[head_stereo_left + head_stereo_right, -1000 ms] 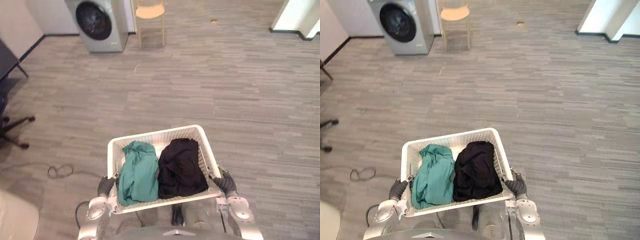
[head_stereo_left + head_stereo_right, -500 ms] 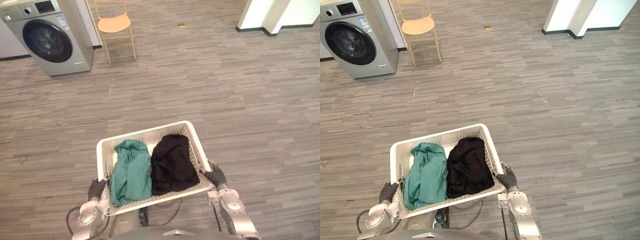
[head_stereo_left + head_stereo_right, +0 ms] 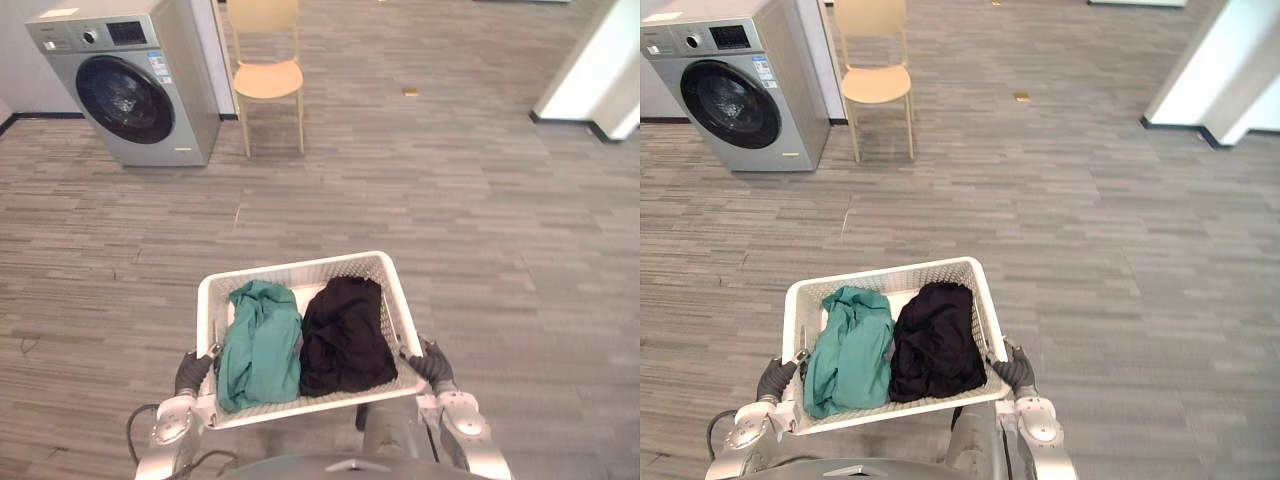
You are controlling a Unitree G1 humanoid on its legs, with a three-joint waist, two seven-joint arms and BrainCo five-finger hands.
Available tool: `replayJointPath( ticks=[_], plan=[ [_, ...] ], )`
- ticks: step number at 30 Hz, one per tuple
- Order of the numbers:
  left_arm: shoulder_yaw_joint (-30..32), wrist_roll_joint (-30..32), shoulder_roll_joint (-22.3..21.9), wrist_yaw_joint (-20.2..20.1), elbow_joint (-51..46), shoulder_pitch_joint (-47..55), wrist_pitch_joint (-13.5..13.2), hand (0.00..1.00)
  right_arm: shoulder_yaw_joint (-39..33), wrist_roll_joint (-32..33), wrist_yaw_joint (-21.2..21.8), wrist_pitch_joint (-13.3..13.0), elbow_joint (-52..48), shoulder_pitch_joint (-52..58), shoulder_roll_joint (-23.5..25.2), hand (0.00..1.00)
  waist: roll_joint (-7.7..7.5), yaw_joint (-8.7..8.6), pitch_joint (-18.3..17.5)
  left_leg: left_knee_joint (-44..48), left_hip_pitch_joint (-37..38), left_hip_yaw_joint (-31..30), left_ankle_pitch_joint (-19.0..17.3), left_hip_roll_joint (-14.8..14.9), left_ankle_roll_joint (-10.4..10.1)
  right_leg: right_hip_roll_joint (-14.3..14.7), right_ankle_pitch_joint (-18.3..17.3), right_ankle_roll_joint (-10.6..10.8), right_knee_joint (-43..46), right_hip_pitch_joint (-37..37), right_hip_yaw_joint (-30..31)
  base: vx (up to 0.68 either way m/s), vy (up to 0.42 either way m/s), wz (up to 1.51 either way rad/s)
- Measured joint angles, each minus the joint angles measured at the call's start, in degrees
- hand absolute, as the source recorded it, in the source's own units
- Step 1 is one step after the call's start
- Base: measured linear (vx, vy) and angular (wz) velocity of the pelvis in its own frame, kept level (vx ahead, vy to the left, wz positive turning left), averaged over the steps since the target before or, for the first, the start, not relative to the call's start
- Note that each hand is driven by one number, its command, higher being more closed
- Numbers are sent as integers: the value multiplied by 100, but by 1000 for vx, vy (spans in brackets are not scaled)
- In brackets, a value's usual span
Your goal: Pick up the laundry basket with both hands and put the clothes into the washing machine.
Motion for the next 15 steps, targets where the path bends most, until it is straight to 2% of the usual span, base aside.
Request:
replayJointPath(
  ticks=[1, 2, 3, 4, 5, 6, 7, 8, 10, 11, 12, 13, 14, 15],
  plan=[
    [-32, 3, -142, -5, 10, 12, 6, 100, -95, 4, 13, 15, -1, 58, -94, 100, 196, -23, -42, 907, -371, -82, 217, 260, -253, 160, -371, -324, 311, 7, -199, 547, -395, 17],
    [-39, 9, -237, -5, 11, 5, 8, 100, -132, 8, 25, 16, -8, 58, -128, 100, 380, -15, 17, 2108, -885, -83, 810, 566, -439, 341, -659, -498, 457, 194, -334, 558, -383, 6],
    [-40, 9, -251, -10, 22, 6, 18, 100, -180, 8, 23, 25, -8, 63, -131, 100, 423, -25, 42, 2679, -1159, -64, 1377, 708, -384, 434, -799, -595, 509, 312, -379, 570, -319, -8],
    [-66, 8, -257, -19, 118, 13, 29, 100, -183, 9, 27, 41, -13, 124, -138, 100, 435, 23, 70, 3668, -1594, -38, 2239, 957, -422, 560, -991, -742, 493, 660, -472, 567, -269, -4],
    [-164, 8, -262, -26, 123, -9, 38, 100, -203, 12, 13, 42, -51, 192, -148, 100, 430, 24, 154, 4643, -2036, 66, 1994, 1089, -276, 669, -1139, -832, 404, 1052, -523, 649, -289, -5],
    [-189, 8, -267, -25, 119, -19, 38, 100, -222, 13, -5, 42, -63, 205, -150, 100, 436, 28, 200, 4959, -2239, 186, 1806, 1135, -172, 700, -1202, -864, 332, 1270, -524, 609, -231, 3],
    [-191, 8, -271, -28, 118, -43, 40, 100, -248, 14, -11, 41, -136, 240, -146, 100, 359, 26, 268, 5196, -2589, 507, 1484, 1156, -51, 715, -1268, -905, 143, 1627, -538, 390, -145, 1],
    [-194, 7, -271, -31, 115, -60, 40, 100, -261, 15, -17, 41, -213, 259, -139, 100, 344, 26, 278, 5154, -2739, 668, 1351, 1152, -32, 715, -1273, -913, 27, 1773, -538, 356, -105, -2],
    [-197, 2, -273, -38, 81, -196, 28, 100, -329, 24, -41, 17, -408, 334, -103, 100, 311, 70, 300, 4204, -3274, 1073, 957, 1109, -118, 714, -1306, -863, -363, 2146, -498, 420, -70, -13],
    [-197, 2, -269, -38, 81, -226, 28, 100, -328, 25, -58, 18, -431, 330, -98, 100, 311, 78, 306, 3833, -3396, 1073, 913, 1085, -160, 707, -1341, -833, -410, 2217, -478, 426, -1, -15],
    [-197, 2, -267, -36, 82, -235, 29, 100, -327, 26, -80, 17, -440, 333, -91, 100, 301, 74, 309, 2773, -3407, 1056, 910, 1017, -243, 669, -1422, -769, -474, 2363, -447, 312, 82, -15],
    [-204, 2, -278, -36, 82, -209, 29, 100, -326, 27, -85, 9, -438, 339, -101, 100, 274, 66, 304, 1361, -3216, 1012, 1038, 876, -443, 575, -1531, -671, -478, 2442, -405, 303, 112, -15],
    [-231, 2, -280, -28, 88, -205, 29, 100, -320, 27, -96, -1, -429, 346, -114, 100, 270, 63, 304, 633, -3088, 972, 1179, 796, -540, 528, -1608, -609, -465, 2463, -364, 281, 170, -30],
    [-277, 2, -282, -23, 93, -184, 29, 100, -317, 29, -126, -2, -392, 342, -153, 100, 298, 79, 285, -439, -2888, 842, 1525, 679, -691, 450, -1777, -462, -364, 2466, -225, 314, 227, -35]
  ],
)
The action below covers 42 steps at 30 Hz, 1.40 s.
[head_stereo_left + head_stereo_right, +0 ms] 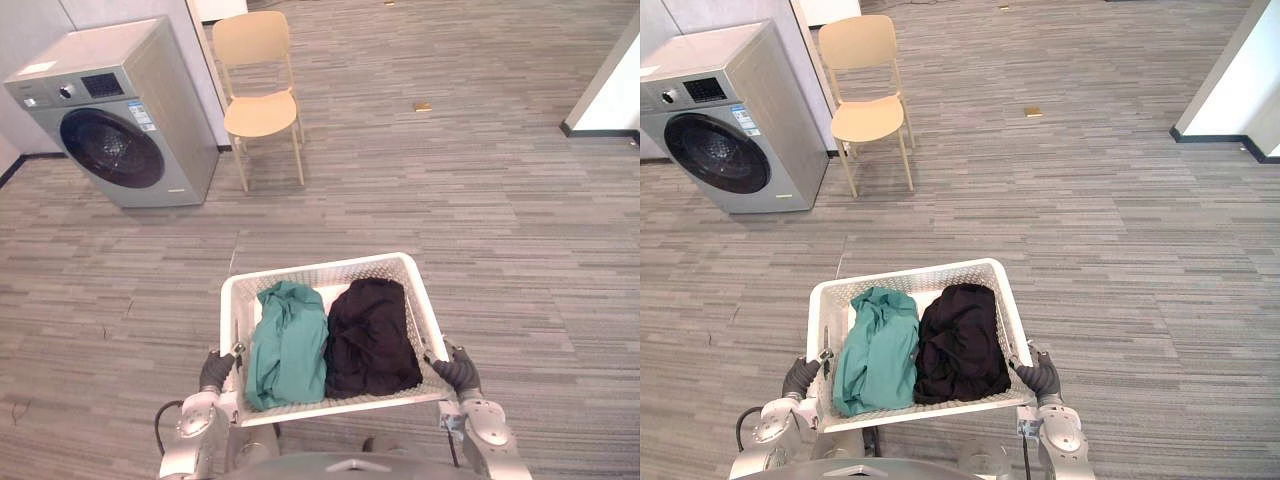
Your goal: Pick up the laundry basket with both hands and put the clothes into the washing machine.
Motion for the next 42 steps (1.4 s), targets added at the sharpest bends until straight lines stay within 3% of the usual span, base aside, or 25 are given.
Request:
replayJointPath(
  ticks=[1, 2, 3, 4, 5, 7, 10, 11, 13, 14, 16, 17, 19, 20, 23, 27, 28, 36, 39, 42],
  plan=[
    [-42, 0, -1, 4, 10, 27, 0, 100, 0, 0, -2, 0, 25, -7, -29, 100, 72, -2, -51, -448, 79, -104, 303, -27, -83, -13, -94, 131, 41, 3, 79, 407, 342, -51],
    [-67, 2, 18, 12, 22, 48, 1, 100, 1, 3, -11, 0, 164, -14, -2, 100, 44, -3, -119, -556, 172, -132, 1018, -137, -161, -119, -185, 298, 55, 13, 237, 368, 328, -46],
    [-71, 3, 43, 16, 21, 63, 2, 100, -1, 6, -11, 4, 246, -31, 25, 100, 7, 2, -169, -528, 176, -106, 1220, -223, -117, -202, -205, 382, 29, 21, 322, 391, 332, -43],
    [-77, 3, 182, 32, 24, 61, 5, 100, 0, 6, -20, 8, 414, -97, 155, 100, -235, -53, -265, -359, 159, 60, 1042, -467, 24, -481, -157, 531, -54, 63, 409, 392, 277, -20],
    [-93, 3, 276, 35, 23, 20, 9, 100, 6, 5, -16, 9, 425, -97, 215, 100, -343, -140, -289, 5, -2, 91, 780, -586, 161, -607, -9, 668, -111, 93, 403, 381, 259, -4],
    [-121, 2, 348, 39, 21, -39, 19, 100, -9, 12, -18, 10, 426, -81, 247, 100, -375, -155, -302, 386, -31, 143, 425, -673, 321, -739, 252, 687, 132, 71, 424, 319, 280, -2],
    [-124, -1, 411, 53, 15, -51, 18, 100, 3, 18, -13, 11, 444, -112, 300, 100, -418, -123, -291, 340, 494, 358, 78, -814, 501, -1008, 967, 372, 1724, -540, 544, 269, 317, -14],
    [-123, -1, 422, 59, 14, -11, 18, 100, 29, 17, -4, 10, 528, -116, 332, 100, -438, -107, -292, 157, 879, 464, -10, -894, 580, -1159, 1448, 189, 2326, -699, 526, 188, 200, -22],
    [-70, 0, 479, 63, 13, 16, 18, 100, 143, 20, -3, 9, 656, -157, 340, 100, -414, -98, -282, 27, 1094, 560, -73, -902, 599, -1190, 1168, 177, 2756, -901, 507, 116, 121, -28],
    [-32, 1, 585, 61, 13, 26, 18, 100, 253, 26, 9, 8, 678, -163, 381, 100, -448, -127, -294, -121, 1250, 650, -93, -913, 604, -1131, 616, 202, 2887, -1178, 328, 88, 47, -30],
    [-4, 1, 612, 44, 13, 40, 19, 100, 266, 37, 5, 9, 677, -164, 434, 100, -473, -161, -301, -209, 1331, 690, -107, -912, 582, -927, 258, 253, 2313, -1319, 20, 98, -12, -18],
    [0, 1, 613, 36, 13, 42, 19, 100, 258, 41, 4, 9, 677, -177, 430, 100, -489, -187, -311, -223, 1334, 702, -107, -914, 567, -837, 216, 260, 1941, -1317, -28, 93, -58, -2],
    [-26, 0, 696, -1, 21, 42, 19, 100, 243, 103, 4, 7, 684, -113, 458, 100, -782, -202, -362, -140, 1328, 694, -140, -1089, 472, -670, 800, 235, 319, -1091, -88, 102, -85, 4],
    [-80, 2, 559, 9, 137, -10, 41, 100, 215, 205, 1, 31, 814, -180, 369, 100, -618, -212, -298, -140, 1368, 636, -156, -1001, 416, -577, 788, 252, 273, -1000, -95, 110, -115, 0],
    [-96, 3, 402, 10, 265, -9, 44, 100, 217, 276, -2, 53, 858, -198, 206, 100, -460, -200, -346, -304, 1394, 572, -106, -843, 307, -351, 851, 180, -61, -868, -180, 53, -96, -1],
    [-84, 3, 412, 5, 268, -13, 44, 100, 217, 276, 0, 49, 857, -177, 208, 100, -465, -159, -395, -567, 1469, 498, 27, -723, 204, -117, 1099, 111, -660, -593, -312, 24, -76, 5],
    [-88, 3, 479, -1, 465, 30, 44, 100, 227, 273, 1, 51, 1080, -168, 285, 100, -568, -109, -632, -1137, 1609, 512, 358, -942, 328, -90, 1934, 187, -2023, -73, -380, 0, 0, 0],
    [-87, 3, 481, -3, 468, 27, 44, 100, 206, 287, 6, 51, 1127, -180, 276, 100, -550, -117, -635, -1121, 1575, 528, 355, -931, 327, -86, 1939, 186, -2030, -105, -360, 0, 0, 0],
    [-89, -2, 467, -10, 485, -42, 44, 100, 130, 497, 17, 55, 1320, -322, 274, 100, -490, -110, -588, -542, 1170, 497, 95, -833, 332, -86, 1950, 212, -2039, -228, -369, -35, 7, 0],
    [-105, -18, 395, -34, 571, -139, 46, 100, 30, 623, 92, 78, 1355, -390, 254, 100, -326, -97, -485, 75, 755, 436, -266, -733, 379, -71, 1872, 239, -1947, -324, -419, -59, 38, 6]
  ],
)
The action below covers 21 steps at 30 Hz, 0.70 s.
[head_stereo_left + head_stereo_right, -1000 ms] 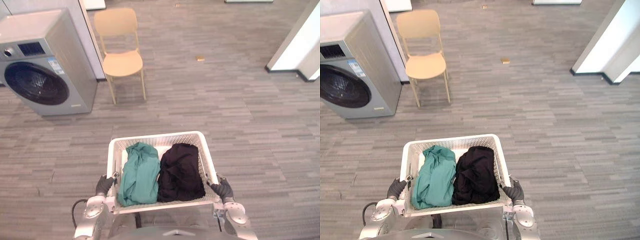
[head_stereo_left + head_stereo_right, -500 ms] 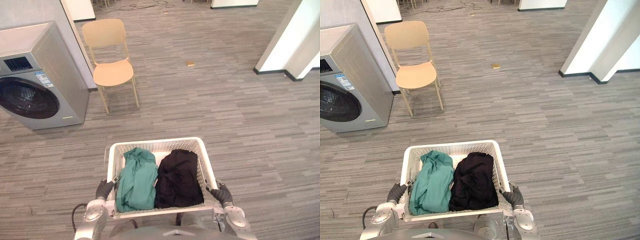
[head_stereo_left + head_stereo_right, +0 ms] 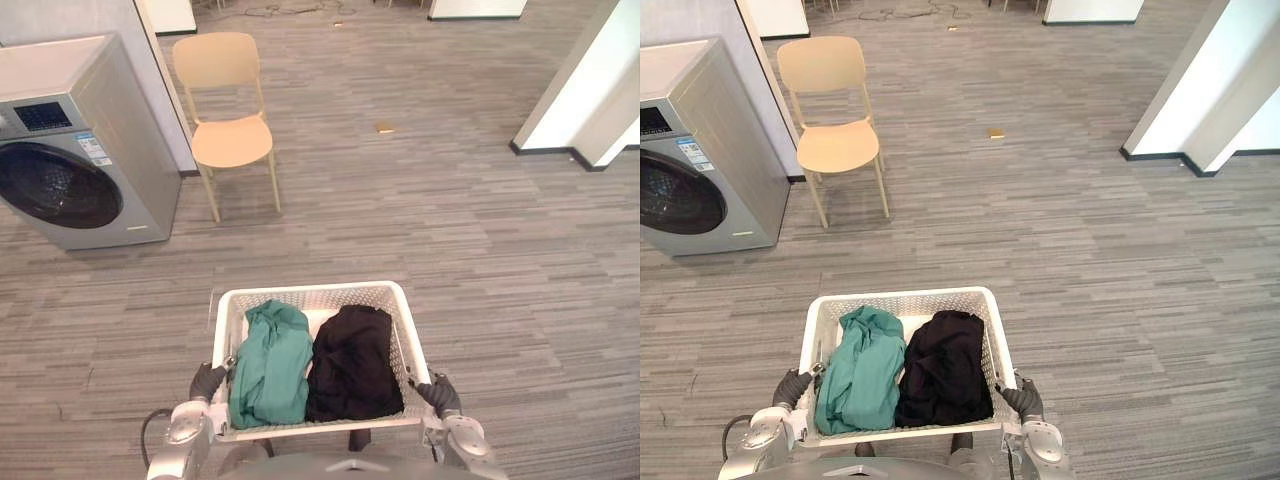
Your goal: Pick up the laundry basket with both hands and put the clothes into the washing machine.
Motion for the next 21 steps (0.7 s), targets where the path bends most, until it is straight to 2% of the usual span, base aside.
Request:
replayJointPath(
  ticks=[2, 3, 4, 5, 6, 7, 8, 9, 10, 11, 12, 13, 14, 15, 16, 17, 18, 19, 20, 21],
  plan=[
    [-47, -25, -96, -16, 1, -71, 6, 100, -136, 107, 37, 4, 21, 1, -41, 100, 40, 1, 40, 331, -266, -3, -180, -58, 91, -178, -411, 222, 610, -363, -91, -49, 136, 29],
    [-111, -35, -104, -19, -1, -98, 30, 100, -189, 161, 42, 5, 33, 26, -47, 100, 32, -53, 57, 815, -371, 79, -364, -160, 325, -457, -719, 447, 1244, -584, -270, 14, 156, 47],
    [-164, -35, -104, -19, -1, -91, 44, 100, -215, 174, 46, 5, 32, 83, -48, 100, 51, -96, 61, 901, -360, 102, -532, -203, 379, -581, -862, 567, 1587, -615, -347, 56, 201, 75],
    [-191, -37, -65, -14, -5, -104, 61, 100, -242, 265, 51, 25, 52, 121, -35, 100, -4, -131, 139, 941, -273, 47, -790, -325, 410, -842, -1004, 389, 2691, -907, -237, 59, 198, 60],
    [-141, -108, -30, 25, -20, -98, 63, 100, -240, 299, 88, -6, 39, 40, 6, 100, -95, -135, 258, 906, -151, 12, -828, -419, 479, -1049, -757, 77, 3786, -1407, 8, 73, 183, 48],
    [-120, -154, 19, 28, -71, -100, 62, 100, -227, 298, 112, -32, 22, -4, 35, 100, -79, -138, 325, 871, -51, -14, -830, -427, 502, -1062, -637, -78, 4248, -1657, 137, 136, 155, 27],
    [-31, -190, 74, 30, -236, -106, 61, 100, -150, 297, 115, -25, 26, -143, 90, 100, -76, -111, 438, 799, 95, -90, -845, -419, 541, -935, -877, -28, 4806, -1974, 322, 196, 83, 25],
    [60, -205, 169, 37, -360, -120, 59, 100, -41, 294, 133, -6, 26, -215, 123, 100, -167, -96, 455, 611, 225, -157, -827, -422, 573, -731, -1119, 48, 4746, -2143, 296, 216, 53, 27],
    [62, -207, 227, 33, -364, -146, 55, 100, -39, 295, 151, -11, 21, -212, 162, 100, -185, -111, 451, 510, 273, -217, -821, -424, 581, -609, -1140, 80, 4448, -2160, 244, 211, 0, 32],
    [46, -207, 299, 26, -358, -230, 53, 100, -49, 296, 152, -26, 10, -221, 224, 100, -215, -159, 452, 305, 351, -313, -811, -463, 590, -411, -1078, 115, 3448, -2128, 59, 272, -11, 44],
    [30, -205, 330, 3, -344, -310, 56, 100, -91, 300, 152, -27, -14, -237, 252, 100, -271, -213, 470, 43, 490, -421, -794, -601, 600, -308, -745, 150, 2156, -2035, -120, 307, -19, 48],
    [27, -204, 332, -24, -339, -327, 56, 100, -121, 302, 152, -27, -16, -226, 268, 100, -306, -260, 474, -76, 581, -448, -783, -674, 588, -279, -509, 169, 1529, -1962, -155, 381, -40, 59],
    [26, -196, 337, -77, -337, -353, 64, 100, -183, 314, 151, -30, -18, -204, 286, 100, -423, -355, 486, -250, 783, -561, -803, -832, 525, -263, -252, 209, 592, -1774, -54, 437, -81, 59],
    [2, -196, 303, -79, -321, -368, 64, 100, -234, 316, 151, -31, -63, -174, 286, 100, -424, -386, 488, -258, 924, -631, -918, -876, 430, -219, -122, 131, 538, -1772, 201, 587, -126, 71],
    [-35, -187, 184, -71, -289, -389, 69, 100, -353, 316, 148, -33, -73, -170, 261, 100, -220, -404, 464, -178, 1083, -830, -1148, -754, 429, -12, 210, -200, 940, -1800, 557, 540, -134, 56],
    [-68, -149, 136, -73, -288, -379, 70, 100, -397, 317, 147, -31, -76, -128, 241, 100, -88, -422, 381, -159, 1143, -885, -1254, -635, 378, 115, 247, -302, 1143, -1821, 606, 637, -130, 65],
    [-87, -73, 42, -71, -270, -374, 74, 100, -384, 353, 144, -14, -53, -57, 152, 100, 204, -416, 271, 356, 1087, -942, -1332, -341, 184, 303, -125, -369, 1497, -1744, 427, 680, -147, 65],
    [-76, -29, 13, -70, -273, -422, 76, 100, -376, 397, 144, 20, -63, -113, 121, 100, 259, -419, 282, 1762, 530, -896, -1167, -85, -81, 365, -387, -469, 1745, -1580, 270, 693, -160, 60],
    [-53, -29, 18, -70, -274, -413, 76, 100, -350, 423, 145, 41, -79, -122, 94, 100, 277, -398, 293, 2577, 212, -898, -872, 48, -222, 406, -508, -524, 1758, -1418, 184, 683, -181, 35],
    [-19, -31, -3, -74, -271, -374, 76, 100, -268, 499, 148, 52, -117, -110, 32, 100, 306, -282, 327, 4102, -354, -885, -177, 377, -302, 526, -679, -612, 1645, -993, 134, 536, -135, 7]
  ],
)
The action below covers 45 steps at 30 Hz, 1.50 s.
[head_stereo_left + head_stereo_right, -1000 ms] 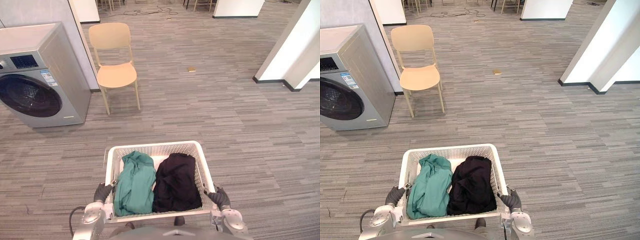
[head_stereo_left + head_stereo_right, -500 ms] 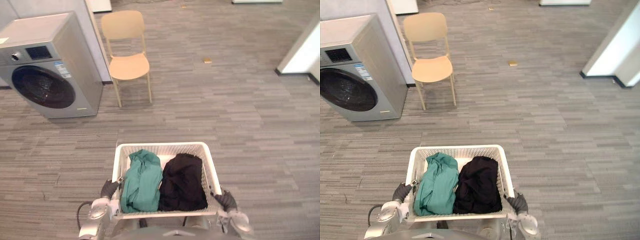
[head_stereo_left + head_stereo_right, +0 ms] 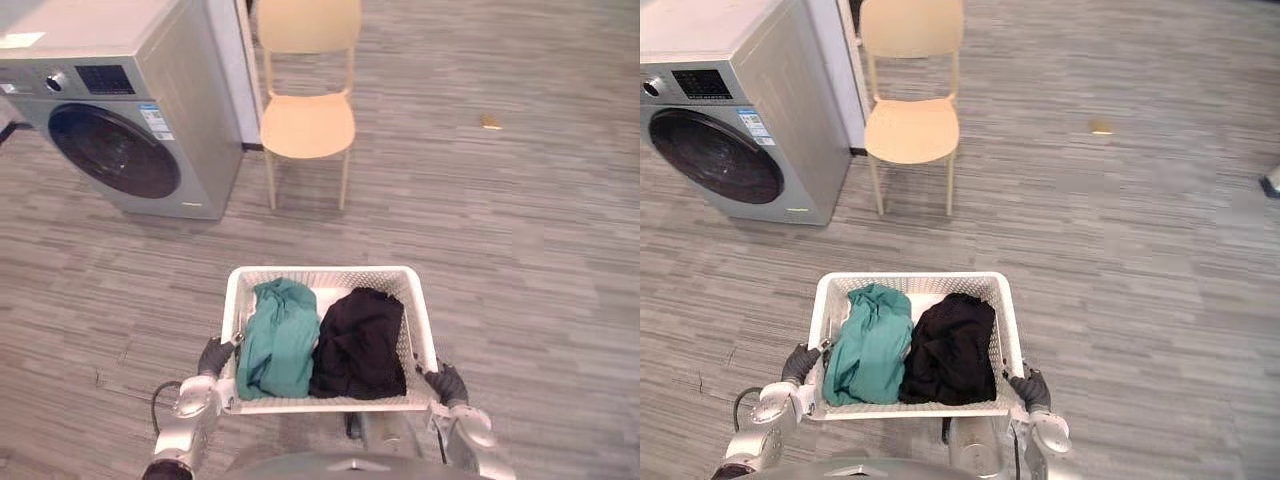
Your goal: Pick up the laundry basket with both hands and put the clothes into the washing machine.
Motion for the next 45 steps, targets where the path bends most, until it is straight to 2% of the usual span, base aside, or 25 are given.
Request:
replayJointPath(
  ticks=[2, 4, 8, 11, 13, 14, 15, 17, 19, 21, 22, 25, 26, 28, 30, 31, 32, 34, 36, 37, 39, 40, 41, 43, 45],
  plan=[
    [-39, 0, -86, -26, -2, 17, 0, 100, -9, 35, -10, 1, -37, 0, -128, 100, 11, 143, 181, 1579, -465, 248, 67, 429, 183, 168, -80, -53, -431, 914, 23, 625, -109, 0],
    [-38, -14, -149, -37, -37, 32, -2, 100, -36, 38, -53, -6, -253, 59, -157, 100, -60, 225, 318, 1818, -765, 579, -104, 581, 356, 123, -168, -67, -772, 1641, 94, 612, -28, -1],
    [-8, -116, -142, -37, -153, -26, -39, 100, -40, 39, -64, -16, -342, -142, -195, 100, -190, 411, 370, -845, -1615, 906, -245, 563, 324, -324, -670, 311, -919, 1984, 550, 500, 188, -52],
    [-24, -110, -162, -28, -57, 26, -27, 100, 15, 40, -53, -11, -287, -20, -231, 100, -178, 359, 355, -3998, -1160, 799, 582, 615, -31, -766, -909, 687, -934, 2389, 673, 462, 330, -48],
    [-114, -101, -148, -18, -34, 96, 0, 100, 16, 39, -37, -12, -202, 92, -275, 100, -5, 358, 214, -4510, -1066, 600, 1078, 760, -201, -929, -1188, 1027, -925, 2617, 827, 506, 507, -54],
    [-98, -88, -87, 16, 4, 90, 2, 100, 0, 39, -52, 12, -5, 41, -108, 100, -249, 345, 100, -4023, -1236, 643, 1618, 548, -164, -1286, -1292, 1097, -836, 2623, 912, 561, 633, -37],
    [-84, -65, 78, 19, 3, 27, 8, 100, 12, 39, -42, 28, 89, 10, 23, 100, -490, 323, -16, -3550, -1452, 703, 1313, 303, -5, -1596, -1090, 1080, -564, 2433, 1006, 457, 517, -18],
    [-82, -65, 134, 4, 0, -7, 10, 100, 30, 38, -40, 32, 87, 1, 57, 100, -565, 314, -43, -3085, -1482, 817, 870, 143, 196, -1808, -650, 1114, 153, 2144, 1115, 482, 521, 3],
    [-110, -63, 129, 25, 7, 23, 17, 100, 46, 38, -40, 38, 127, 51, 64, 100, -579, 252, -17, -3139, -858, 1050, 412, -163, 395, -2106, 271, 941, 2293, 1290, 1303, 520, 491, 15],
    [-48, -58, 239, 77, 6, 96, 31, 100, 263, 38, -38, 37, 220, 38, 60, 100, -534, 269, 22, -3487, -180, 1191, 351, -233, 496, -1915, -120, 909, 3768, 581, 1202, 400, 241, -18],
    [-1, -47, 302, 88, -22, 172, 32, 100, 397, 37, -38, 33, 310, 4, 63, 100, -519, 278, 29, -3859, 305, 1350, 359, -314, 512, -1859, -507, 693, 4045, 247, 793, 359, 170, -40],
    [45, -45, 361, 105, -98, 162, 32, 100, 459, 37, -39, 29, 281, -71, 95, 100, -471, 166, 63, -4274, 779, 1480, 348, -342, 513, -1510, -986, 625, 3468, -326, 103, 293, 50, -20],
    [32, -45, 381, 102, -100, 98, 32, 100, 439, 40, -41, 26, 269, -72, 86, 100, -449, 100, 76, -4352, 855, 1457, 330, -341, 484, -1378, -1028, 638, 2639, -432, -143, 255, -41, 13],
    [-23, -43, 381, 107, -98, 47, 39, 100, 396, 48, -46, 27, 257, -71, 80, 100, -500, 53, 87, -4414, 955, 1461, 259, -333, 378, -1333, -721, 580, 1090, -466, -285, 268, -97, 5],
    [-85, -11, 382, 107, -98, 25, 42, 100, 342, 48, -56, 30, 180, -27, 88, 100, -537, 50, 104, -4339, 1093, 1417, 77, -204, 84, -1357, 89, 640, -346, -373, -58, 360, -226, 0],
    [-102, 5, 386, 107, -98, 25, 43, 100, 345, 48, -60, 35, 133, 24, 99, 100, -578, 49, 120, -4295, 1136, 1403, -38, -168, 10, -1390, 248, 646, -445, -308, 22, 381, -398, 3],
    [-152, 21, 286, 128, -98, 27, 53, 100, 336, 48, -96, 32, -12, 144, 85, 100, -504, 73, 132, -4340, 1394, 1305, -213, 49, -260, -1278, 626, 597, -11, -290, -100, 319, -382, 12],
    [-229, 39, 182, 116, -103, -32, 53, 100, 246, 49, -107, 43, -118, 167, -40, 100, -326, 29, 59, -4480, 1482, 1183, -220, 255, -356, -1128, 378, 493, 326, -338, -268, 292, -329, 18],
    [-249, 39, -53, 151, -144, -107, 49, 100, 156, 64, -112, 28, -289, 176, -253, 100, -129, 30, -56, -4708, 1680, 1056, -137, 600, -304, -832, -286, 364, 899, -435, -480, 344, -281, 9],
    [-249, 40, -68, 152, -143, -142, 49, 100, 128, 65, -114, 27, -297, 149, -261, 100, -125, 34, -61, -4610, 1688, 963, -33, 661, -345, -785, -416, 337, 997, -429, -509, 369, -256, 12],
    [-211, 36, -137, 155, -144, -158, 49, 100, 119, 64, -120, 26, -332, 118, -262, 100, -204, 53, -33, -3273, 1211, 734, 225, 949, -148, -633, -674, 158, 1020, -132, -634, 391, -317, 7],
    [-164, 35, -151, 155, -146, -95, 49, 100, 132, 63, -120, 27, -357, 114, -273, 100, -164, 101, 22, -2121, 777, 545, 500, 1197, 298, -467, -693, 115, 854, 188, -682, 332, -275, -12],
    [-161, 34, -157, 156, -146, -65, 49, 100, 135, 63, -120, 26, -368, 107, -290, 100, -137, 158, 41, -1580, 547, 446, 748, 1274, 504, -408, -695, 42, 794, 340, -697, 268, -164, -29],
    [-169, 22, -285, 156, -186, 65, 49, 100, 158, 63, -123, 28, -383, 101, -445, 100, -109, 255, 45, -219, -140, 240, 529, 1135, 338, -411, -712, -38, 569, 708, -638, 340, -61, -25],
    [-169, -14, -284, 163, -233, 80, 49, 100, 162, 63, -125, 30, -388, 35, -465, 100, -102, 278, 61, -510, -317, 430, 220, 857, 270, -475, -696, -28, 353, 914, -575, 335, 12, -17]
  ],
)
